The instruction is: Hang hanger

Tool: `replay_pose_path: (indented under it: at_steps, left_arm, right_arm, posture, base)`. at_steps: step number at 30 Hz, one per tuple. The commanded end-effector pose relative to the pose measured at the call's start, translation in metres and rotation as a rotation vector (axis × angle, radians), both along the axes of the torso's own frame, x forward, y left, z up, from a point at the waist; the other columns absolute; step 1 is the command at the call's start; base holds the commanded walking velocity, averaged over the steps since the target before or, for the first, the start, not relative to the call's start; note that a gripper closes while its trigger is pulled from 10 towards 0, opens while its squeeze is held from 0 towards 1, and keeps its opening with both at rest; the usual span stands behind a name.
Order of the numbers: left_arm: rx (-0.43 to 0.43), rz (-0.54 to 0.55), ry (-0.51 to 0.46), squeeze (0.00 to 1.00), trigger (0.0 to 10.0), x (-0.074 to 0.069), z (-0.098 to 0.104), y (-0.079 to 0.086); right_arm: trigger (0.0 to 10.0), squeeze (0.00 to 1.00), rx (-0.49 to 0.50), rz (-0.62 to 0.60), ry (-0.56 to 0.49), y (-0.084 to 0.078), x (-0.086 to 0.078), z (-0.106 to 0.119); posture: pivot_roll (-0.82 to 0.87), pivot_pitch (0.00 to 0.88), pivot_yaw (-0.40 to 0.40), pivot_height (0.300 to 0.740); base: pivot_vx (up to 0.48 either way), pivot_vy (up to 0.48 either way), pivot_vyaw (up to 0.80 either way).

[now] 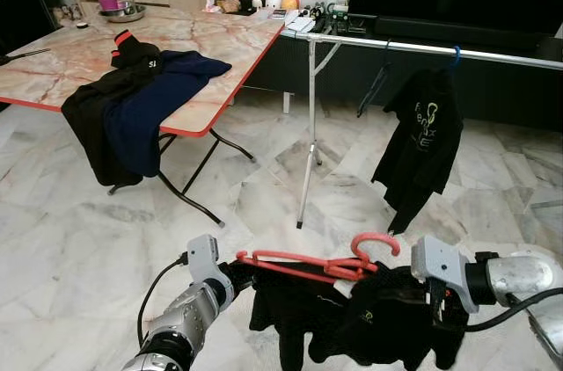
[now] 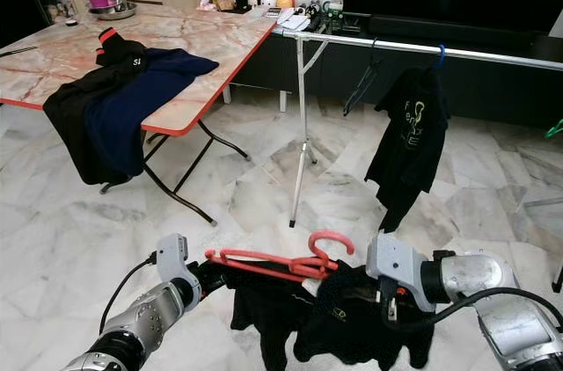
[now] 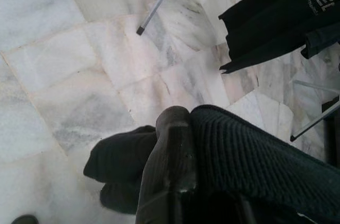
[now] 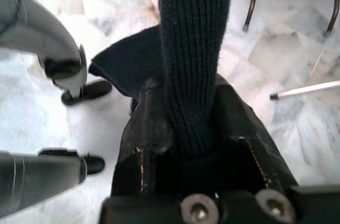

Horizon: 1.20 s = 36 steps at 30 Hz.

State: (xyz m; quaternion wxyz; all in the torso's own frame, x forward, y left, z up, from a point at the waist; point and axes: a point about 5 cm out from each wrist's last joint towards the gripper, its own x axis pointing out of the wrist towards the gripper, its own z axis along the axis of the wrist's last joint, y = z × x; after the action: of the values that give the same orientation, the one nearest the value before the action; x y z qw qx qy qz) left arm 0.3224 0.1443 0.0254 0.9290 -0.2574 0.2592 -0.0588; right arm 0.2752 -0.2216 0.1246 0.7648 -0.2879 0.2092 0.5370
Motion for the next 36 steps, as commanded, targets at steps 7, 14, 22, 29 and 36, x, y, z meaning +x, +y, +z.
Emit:
replay_pose_path:
  at_steps: [7,14,22,29,36]
  left_arm:
    - [0.031,0.028,0.022,0.0,0.0,-0.004,-0.004,0.013]
    - [0.044,-0.022,-0.002,0.0,0.0,-0.004,-0.003,0.009]
    - [0.043,-0.044,-0.017,0.0,0.0,-0.003,-0.001,0.008]
    - [0.042,-0.082,-0.044,0.0,0.0,-0.002,0.002,0.005]
    - [0.031,-0.134,-0.076,0.0,0.0,0.0,0.007,0.004]
  right_arm:
    - [0.0,0.0,-0.197,-0.043,-0.044,-0.028,0.004,0.002]
    - [0.0,0.0,-0.265,-0.049,-0.068,-0.03,0.007,-0.003]
    - [0.0,0.0,-0.379,-0.078,-0.113,-0.033,0.014,-0.011]
    - [0.0,0.0,-0.451,-0.13,-0.175,-0.029,0.021,-0.02]
    - [0.0,0.0,-0.449,-0.179,-0.193,-0.022,0.024,-0.026]
  posture:
    - [0.0,0.095,-0.013,0.74]
    - [0.0,0.097,-0.013,0.74]
    - [0.0,0.098,-0.018,0.74]
    - [0.01,0.098,-0.021,0.74]
    - [0.01,0.099,-0.02,0.74]
  base:
    - [0.0,0.0,0.0]
    - [0.0,0.0,0.0]
    - [0.0,0.0,0.0]
    - [0.0,0.0,0.0]
    - [0.0,0.0,0.0]
